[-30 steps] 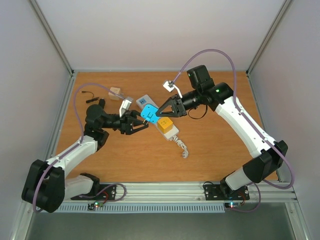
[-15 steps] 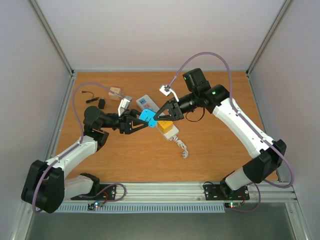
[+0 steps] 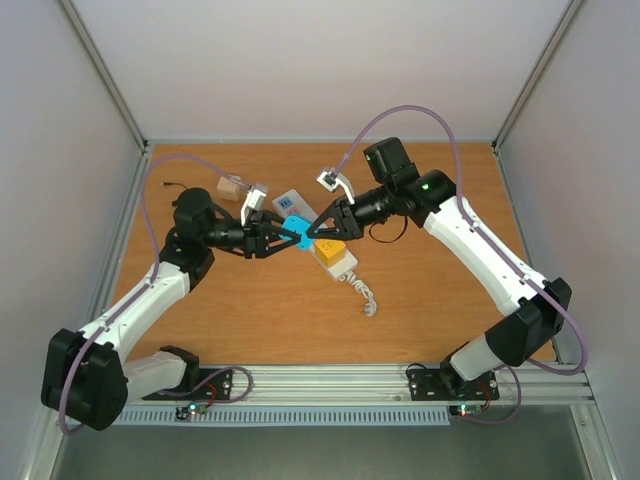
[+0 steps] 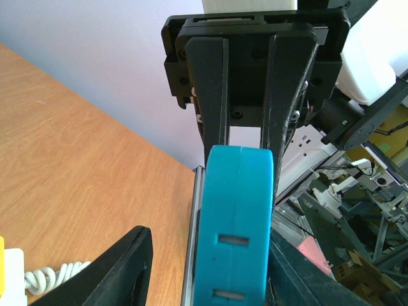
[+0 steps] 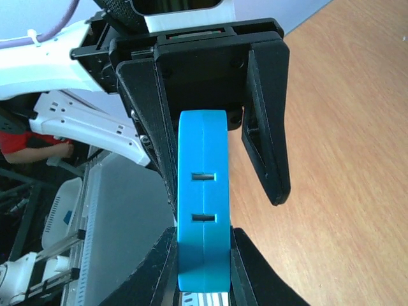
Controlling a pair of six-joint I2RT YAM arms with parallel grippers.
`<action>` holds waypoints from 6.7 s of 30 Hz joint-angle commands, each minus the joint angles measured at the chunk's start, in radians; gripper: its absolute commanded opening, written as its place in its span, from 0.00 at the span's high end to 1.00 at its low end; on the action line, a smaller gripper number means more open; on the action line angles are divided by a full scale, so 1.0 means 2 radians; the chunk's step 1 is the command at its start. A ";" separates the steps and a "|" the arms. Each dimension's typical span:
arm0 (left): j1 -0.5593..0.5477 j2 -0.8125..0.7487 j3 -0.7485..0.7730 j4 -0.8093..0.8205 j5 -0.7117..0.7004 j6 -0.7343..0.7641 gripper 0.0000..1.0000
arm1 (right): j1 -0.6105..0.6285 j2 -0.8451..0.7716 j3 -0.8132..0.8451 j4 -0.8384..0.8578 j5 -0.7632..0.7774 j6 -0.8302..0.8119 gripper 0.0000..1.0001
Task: Pull the plug off the socket
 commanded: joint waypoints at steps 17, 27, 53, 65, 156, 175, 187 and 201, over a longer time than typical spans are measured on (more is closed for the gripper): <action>0.024 -0.017 0.057 -0.171 0.046 0.149 0.49 | 0.028 -0.007 -0.033 0.000 -0.003 -0.013 0.99; 0.025 -0.019 0.052 -0.171 0.071 0.150 0.71 | 0.028 -0.015 -0.041 -0.003 0.002 -0.023 0.98; 0.030 -0.025 0.144 -0.434 -0.178 0.349 0.99 | 0.013 -0.047 -0.058 0.031 0.058 0.003 0.06; 0.031 0.004 0.152 -0.474 -0.437 0.470 0.99 | 0.010 -0.055 -0.079 0.047 0.090 0.014 0.02; 0.051 0.341 0.177 -0.281 -0.740 0.614 0.42 | 0.010 -0.040 -0.100 0.057 0.120 0.015 0.02; 0.049 0.211 0.232 -0.441 -0.462 0.531 0.12 | -0.050 -0.093 -0.284 0.235 0.278 0.050 0.01; -0.049 0.188 0.246 -0.474 -0.390 0.463 0.11 | -0.048 -0.099 -0.442 0.473 0.320 0.123 0.02; -0.121 0.247 0.246 -0.456 -0.423 0.432 0.09 | -0.005 -0.047 -0.478 0.559 0.394 0.120 0.01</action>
